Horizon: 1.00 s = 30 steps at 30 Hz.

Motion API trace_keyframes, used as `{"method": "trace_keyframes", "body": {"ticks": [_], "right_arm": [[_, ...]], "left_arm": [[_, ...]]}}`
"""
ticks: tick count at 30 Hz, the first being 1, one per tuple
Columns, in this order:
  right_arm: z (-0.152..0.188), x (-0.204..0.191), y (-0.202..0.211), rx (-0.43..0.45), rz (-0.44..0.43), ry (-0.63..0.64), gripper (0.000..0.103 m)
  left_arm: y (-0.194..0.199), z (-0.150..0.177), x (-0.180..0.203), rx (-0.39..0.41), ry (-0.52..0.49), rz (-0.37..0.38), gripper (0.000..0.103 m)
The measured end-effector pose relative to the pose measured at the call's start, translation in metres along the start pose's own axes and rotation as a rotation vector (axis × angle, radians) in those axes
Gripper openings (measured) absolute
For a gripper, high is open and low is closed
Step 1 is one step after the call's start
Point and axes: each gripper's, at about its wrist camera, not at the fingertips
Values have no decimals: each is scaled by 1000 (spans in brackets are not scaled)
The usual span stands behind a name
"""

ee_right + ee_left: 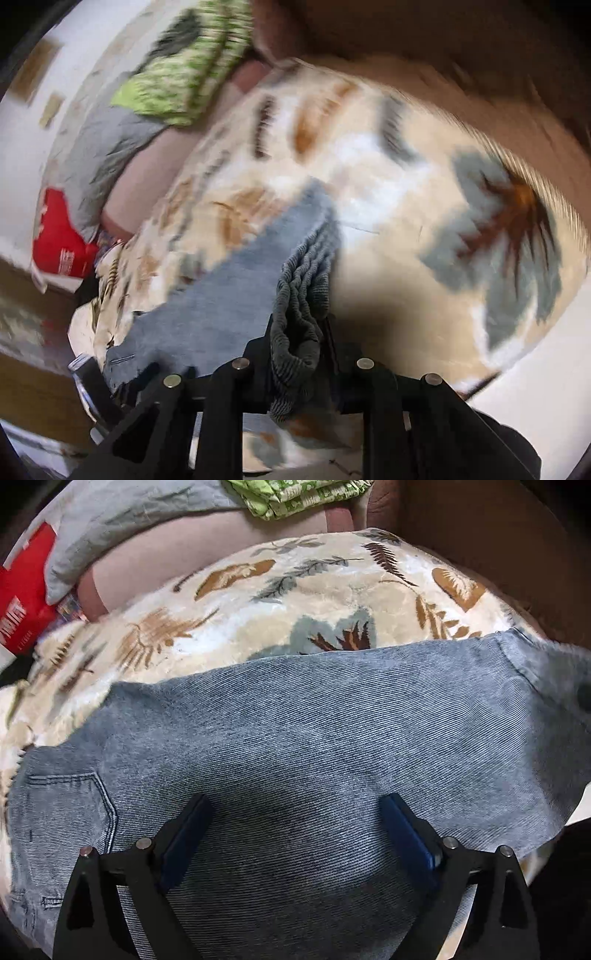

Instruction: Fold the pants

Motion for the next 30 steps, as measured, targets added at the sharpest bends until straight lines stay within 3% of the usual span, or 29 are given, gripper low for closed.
{"method": "trace_keyframes", "body": {"ticks": [4,8,11,14,16,17,18,23,25,27,28,30], "right_arm": [[6,-93,13,61,-60,195,23],[62,-189,-9,21,-149,430,23],[117,-216,-53,-84,-181,516,25],[163,-206,-116,-270,-167,509,38],[168,-200,-104,-150,-228,538,47],[165,-197,-101,-177,-256,518,66],[160,-193,-97,-202,-295,480,73],[132,-135,-53,-116,-388,230,75],[118,-105,-47,-110,-450,108,75],[110,-88,-56,-160,-474,30,75],[111,-77,-70,-233,-468,-14,75],[108,-65,-82,-267,-465,-75,75]], "left_arm": [[41,6,-63,95,212,114,91],[79,30,-141,185,388,66,91],[94,56,-186,195,486,14,91],[100,76,-200,186,519,-38,91],[98,77,-200,181,512,-37,91],[101,75,-194,184,505,-30,91],[103,72,-188,189,494,-12,91],[118,50,-134,240,362,136,91],[113,46,-113,219,310,170,91],[99,45,-95,175,263,160,91],[79,47,-85,110,211,104,91],[45,54,-80,-25,169,33,91]]}}
Point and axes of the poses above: each gripper's, at about its wrist camera, not at the fingertips, and y roughly against the way its jaws point, x to its right, z to its underside
